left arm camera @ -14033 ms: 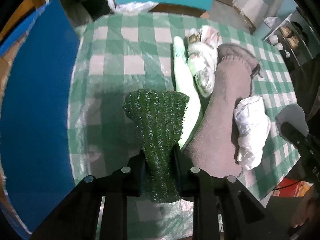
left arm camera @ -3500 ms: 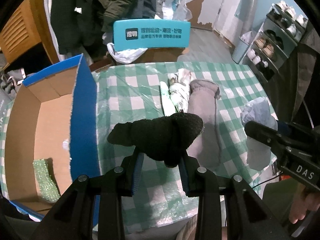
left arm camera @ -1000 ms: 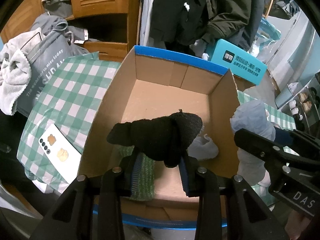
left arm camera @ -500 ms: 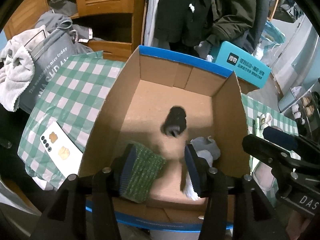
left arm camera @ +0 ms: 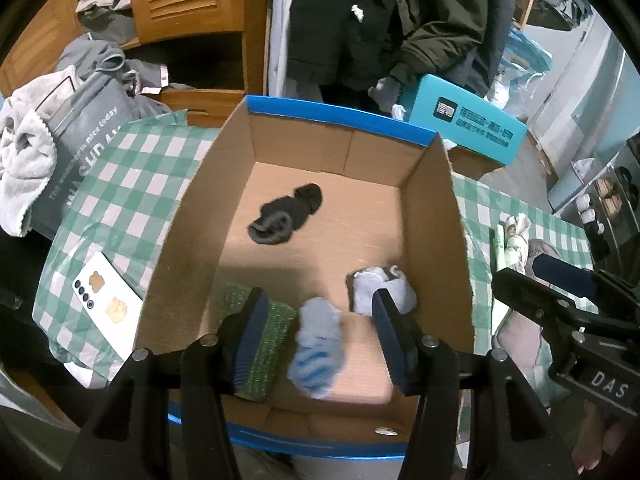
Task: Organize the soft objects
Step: 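Move both open tools from the box back over the pile on the table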
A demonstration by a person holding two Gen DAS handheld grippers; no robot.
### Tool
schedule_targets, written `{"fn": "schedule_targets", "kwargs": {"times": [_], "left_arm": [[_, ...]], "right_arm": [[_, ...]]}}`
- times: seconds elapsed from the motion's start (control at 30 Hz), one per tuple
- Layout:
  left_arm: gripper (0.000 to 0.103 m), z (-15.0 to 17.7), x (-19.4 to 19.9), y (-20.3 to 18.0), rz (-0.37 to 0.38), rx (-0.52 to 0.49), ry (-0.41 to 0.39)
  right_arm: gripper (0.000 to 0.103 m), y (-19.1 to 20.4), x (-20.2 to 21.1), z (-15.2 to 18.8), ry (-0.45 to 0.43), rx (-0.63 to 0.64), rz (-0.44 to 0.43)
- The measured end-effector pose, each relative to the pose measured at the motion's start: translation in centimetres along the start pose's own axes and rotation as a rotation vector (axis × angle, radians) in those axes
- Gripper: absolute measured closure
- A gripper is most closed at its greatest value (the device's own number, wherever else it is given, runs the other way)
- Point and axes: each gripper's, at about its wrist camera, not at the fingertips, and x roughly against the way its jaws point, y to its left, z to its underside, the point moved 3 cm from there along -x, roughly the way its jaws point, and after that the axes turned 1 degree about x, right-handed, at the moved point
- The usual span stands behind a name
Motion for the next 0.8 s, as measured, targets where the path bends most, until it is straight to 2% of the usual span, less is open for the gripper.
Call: {"fn": "schedule_targets", "kwargs": {"times": [0.8], "left_arm": [[0.048,1.2,-0.3,-8.0,0.016,-0.154,0.028]], "right_arm": [[0.036,-9.5,2.3,3.9,-0.010,-0.178,0.082]]}}
